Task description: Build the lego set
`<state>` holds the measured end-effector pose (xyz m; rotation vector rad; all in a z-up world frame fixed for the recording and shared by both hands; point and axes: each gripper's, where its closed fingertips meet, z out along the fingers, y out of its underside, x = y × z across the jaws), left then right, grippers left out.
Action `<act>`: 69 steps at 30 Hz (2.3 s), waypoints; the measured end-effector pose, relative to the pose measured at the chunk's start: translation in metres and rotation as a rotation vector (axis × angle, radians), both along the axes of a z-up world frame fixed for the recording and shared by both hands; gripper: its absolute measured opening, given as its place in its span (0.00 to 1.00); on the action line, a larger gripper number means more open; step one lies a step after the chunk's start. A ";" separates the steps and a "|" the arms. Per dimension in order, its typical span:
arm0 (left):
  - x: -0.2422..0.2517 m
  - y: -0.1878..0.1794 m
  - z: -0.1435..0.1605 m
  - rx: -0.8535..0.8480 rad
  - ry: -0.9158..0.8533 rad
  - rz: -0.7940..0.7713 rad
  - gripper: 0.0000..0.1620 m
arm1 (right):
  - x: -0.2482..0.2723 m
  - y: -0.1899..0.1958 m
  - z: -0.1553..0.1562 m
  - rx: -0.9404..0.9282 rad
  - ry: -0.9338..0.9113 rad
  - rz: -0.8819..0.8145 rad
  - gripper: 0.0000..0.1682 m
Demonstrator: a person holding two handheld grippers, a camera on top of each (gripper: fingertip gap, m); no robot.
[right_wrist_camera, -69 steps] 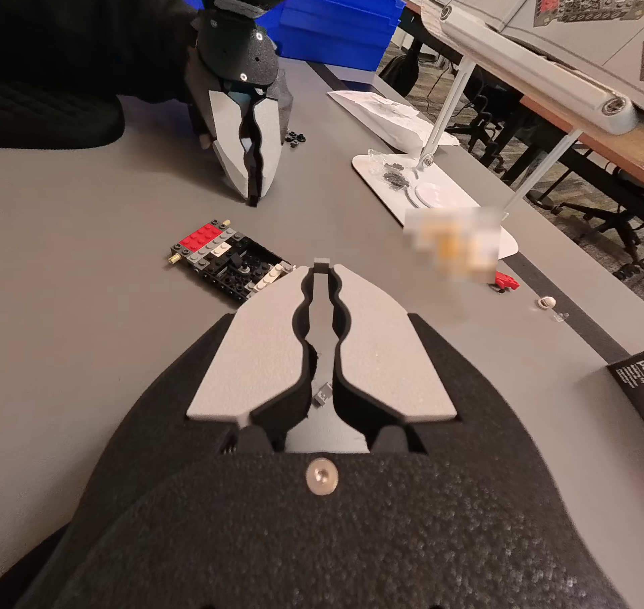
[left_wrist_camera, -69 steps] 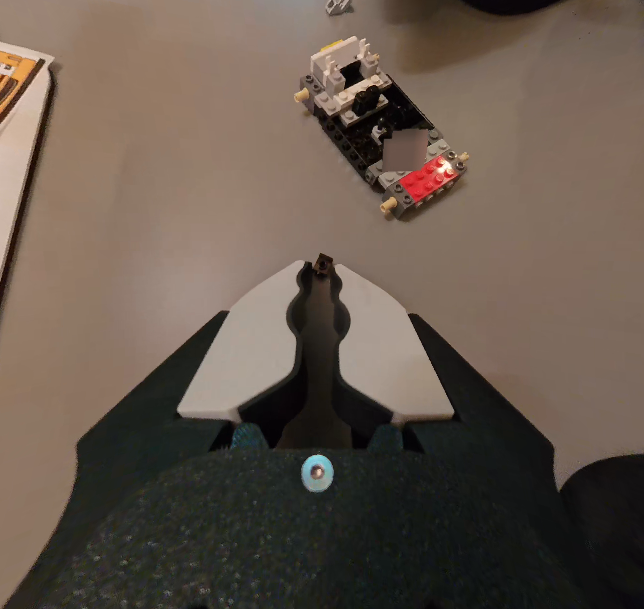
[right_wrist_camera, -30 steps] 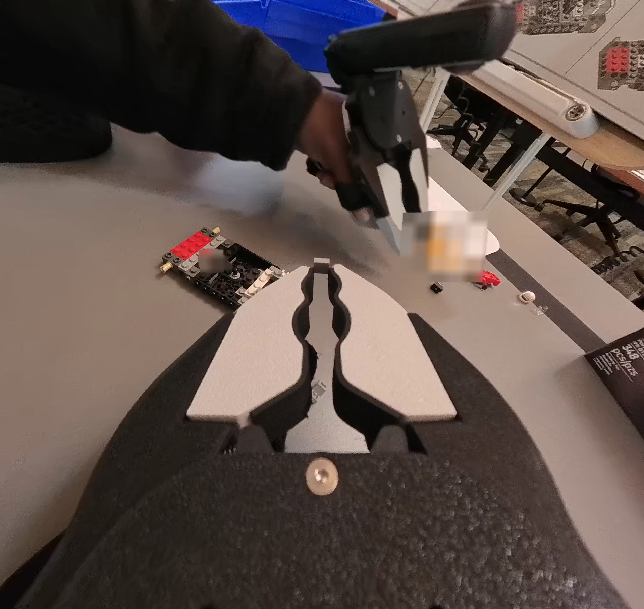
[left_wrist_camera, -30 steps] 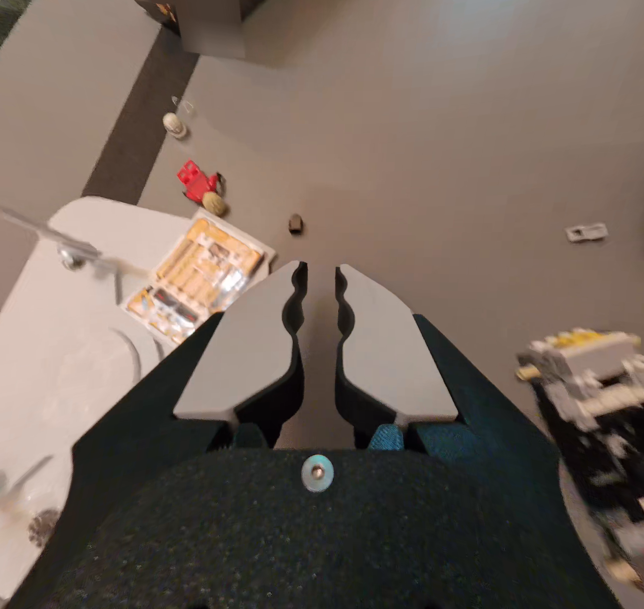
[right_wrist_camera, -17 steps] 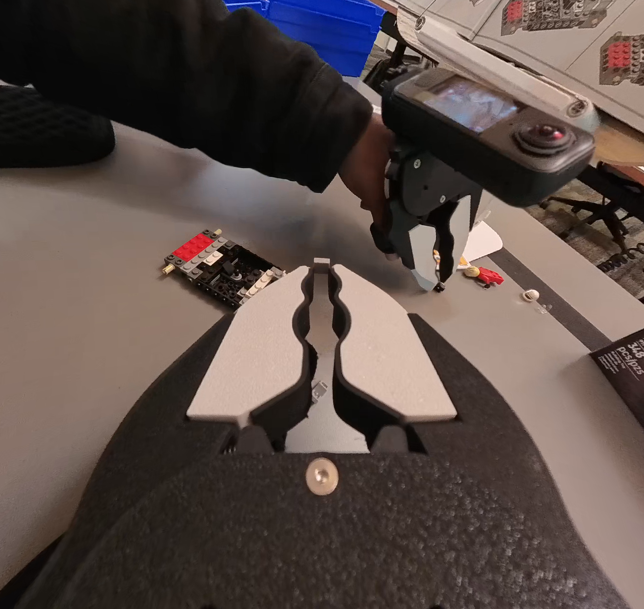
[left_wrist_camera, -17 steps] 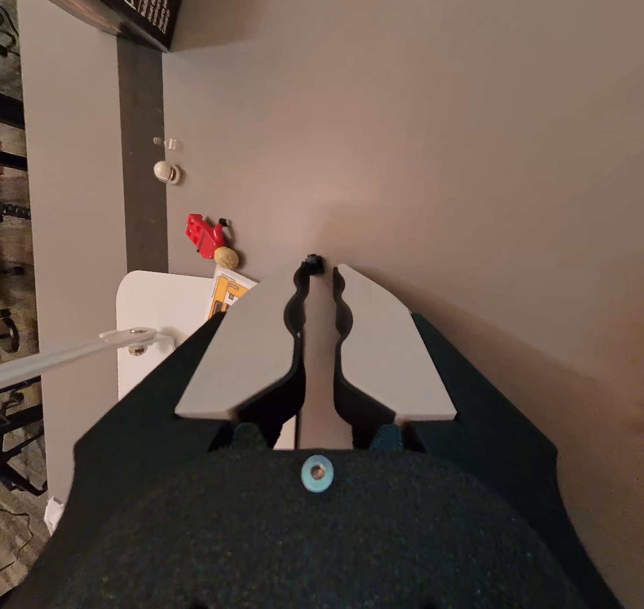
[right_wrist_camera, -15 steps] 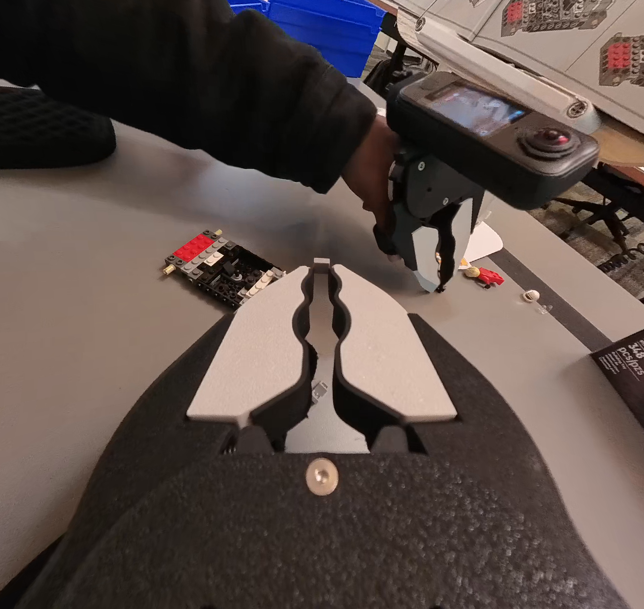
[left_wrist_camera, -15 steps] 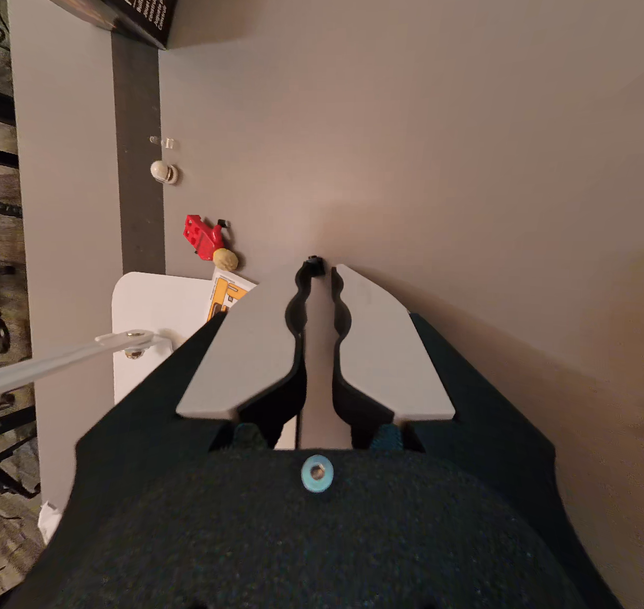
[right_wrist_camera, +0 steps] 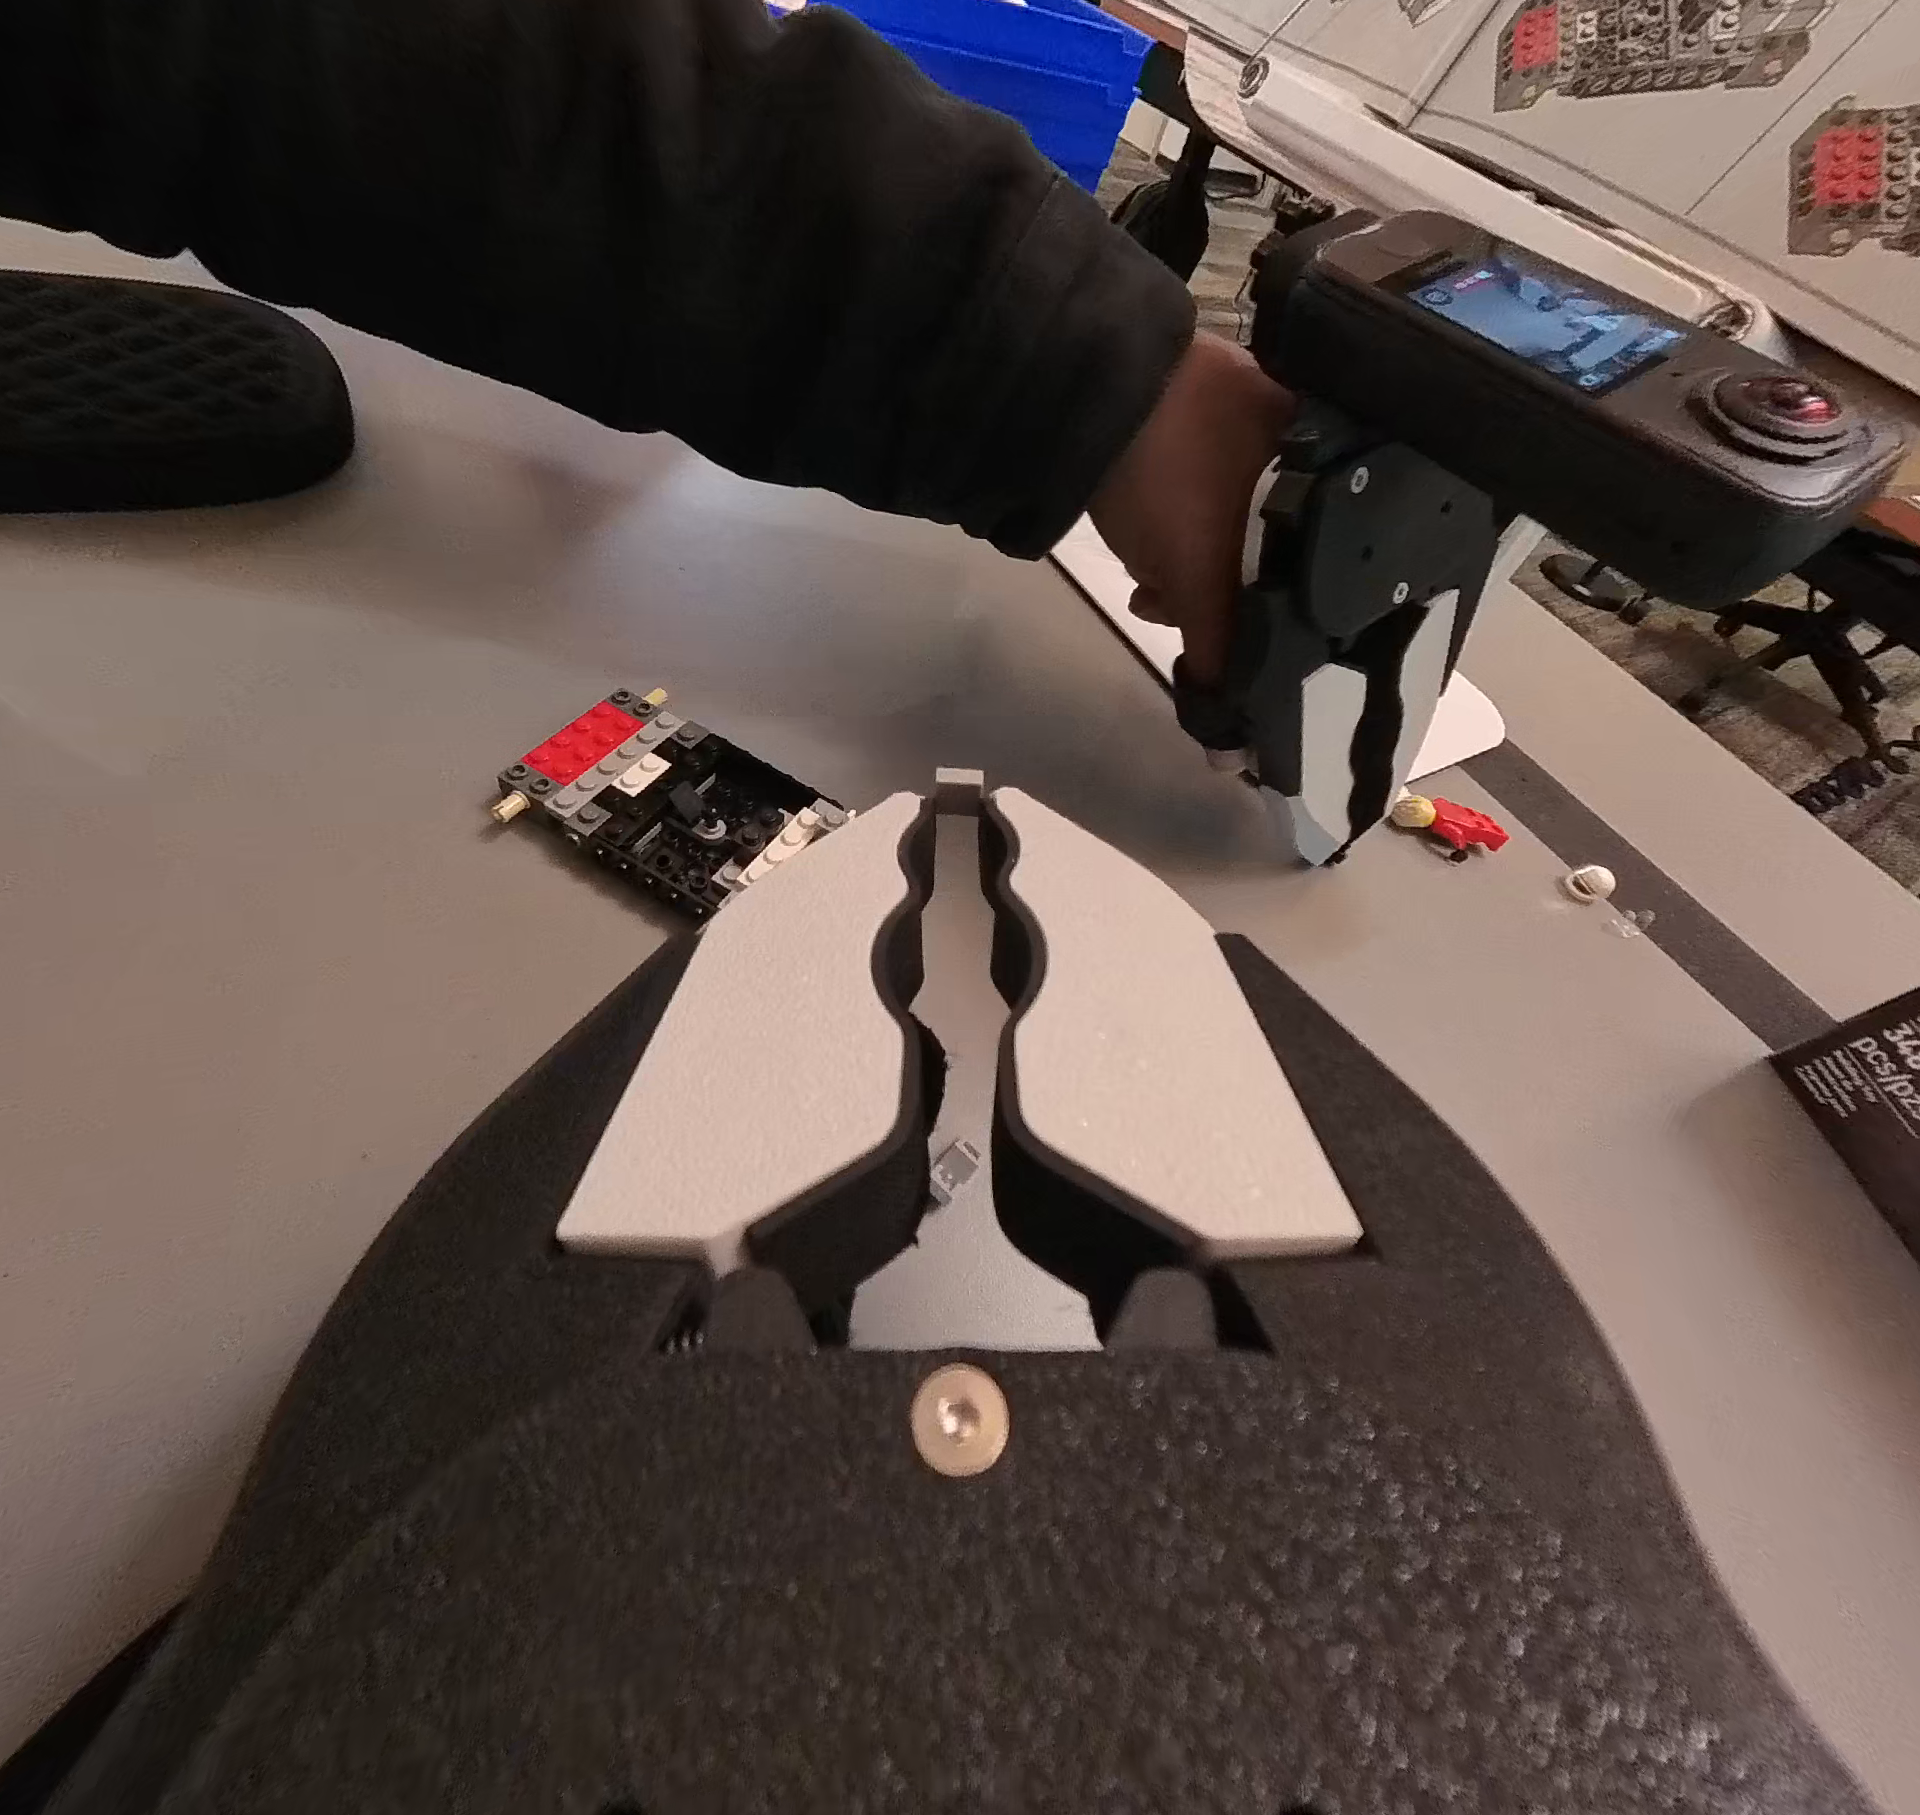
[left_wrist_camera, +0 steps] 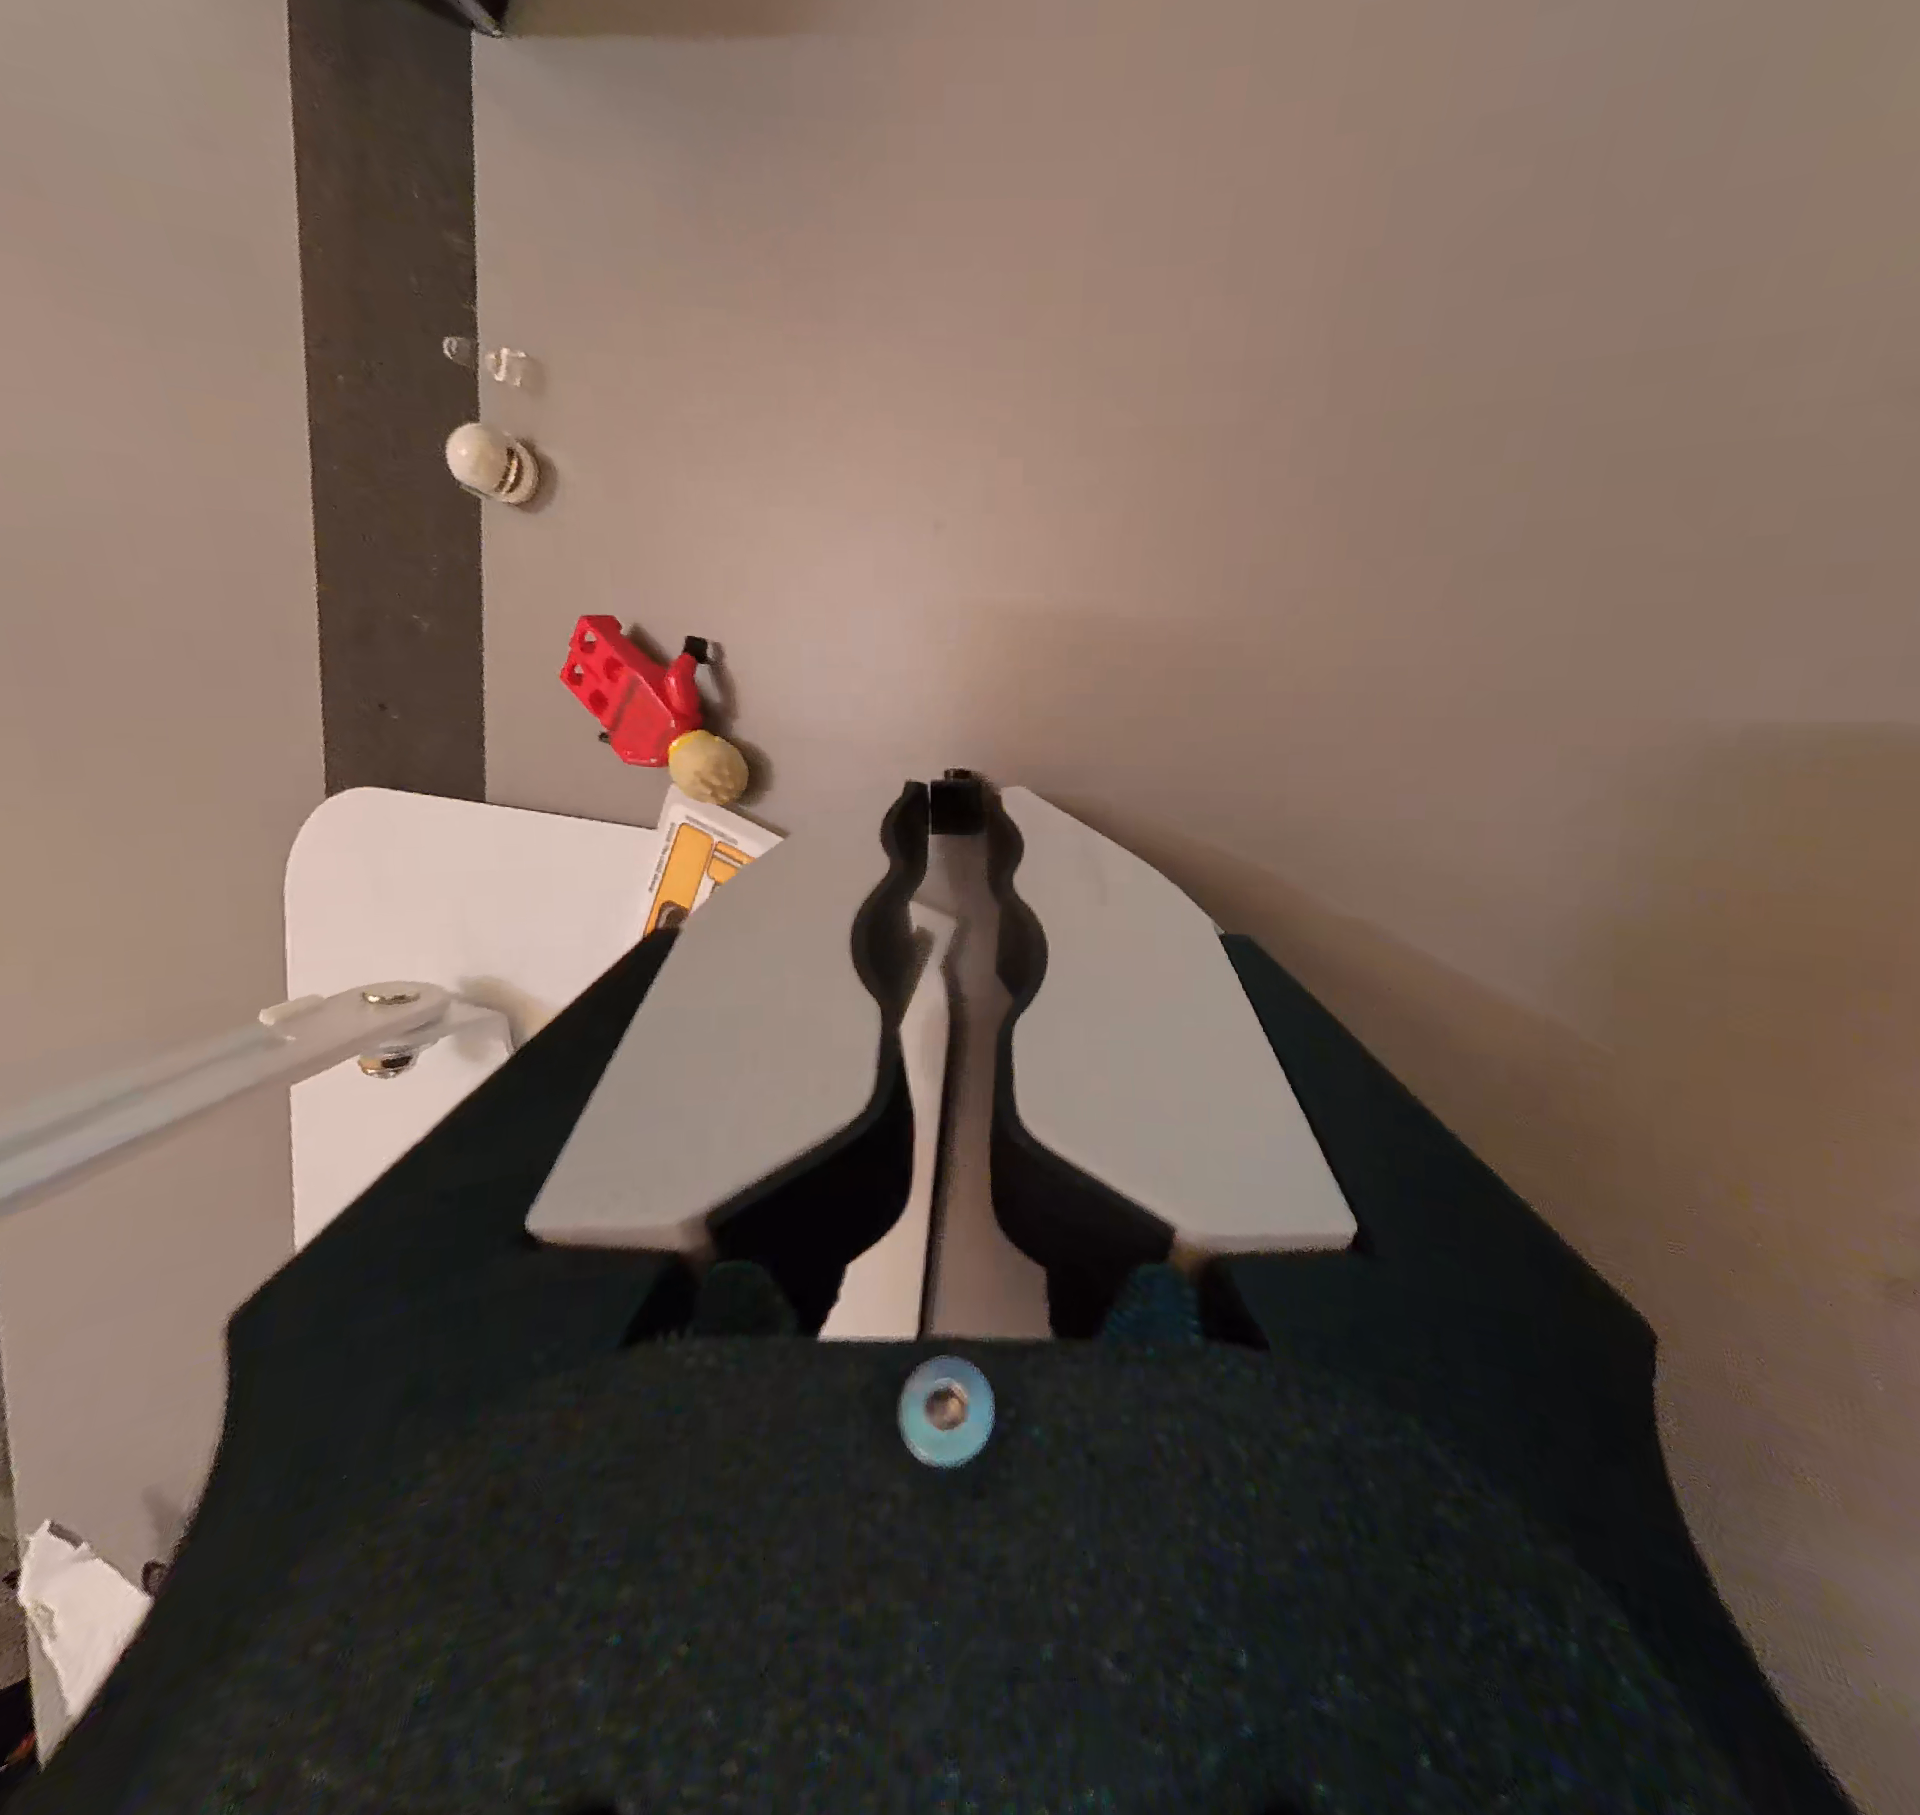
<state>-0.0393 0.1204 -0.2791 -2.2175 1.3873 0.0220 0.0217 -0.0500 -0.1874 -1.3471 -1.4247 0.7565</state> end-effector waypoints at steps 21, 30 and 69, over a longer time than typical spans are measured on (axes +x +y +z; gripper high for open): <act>0.033 -0.131 0.147 -0.100 -1.160 -0.138 0.05 | 0.005 0.002 0.034 -0.175 0.238 0.011 0.04; 0.059 -0.195 0.160 -0.080 -1.382 -0.165 0.05 | 0.004 -0.025 0.062 -0.429 0.423 0.194 0.04; 0.084 -0.187 0.173 -0.129 -1.592 -0.049 0.06 | 0.017 -0.018 0.084 -0.681 0.661 0.276 0.04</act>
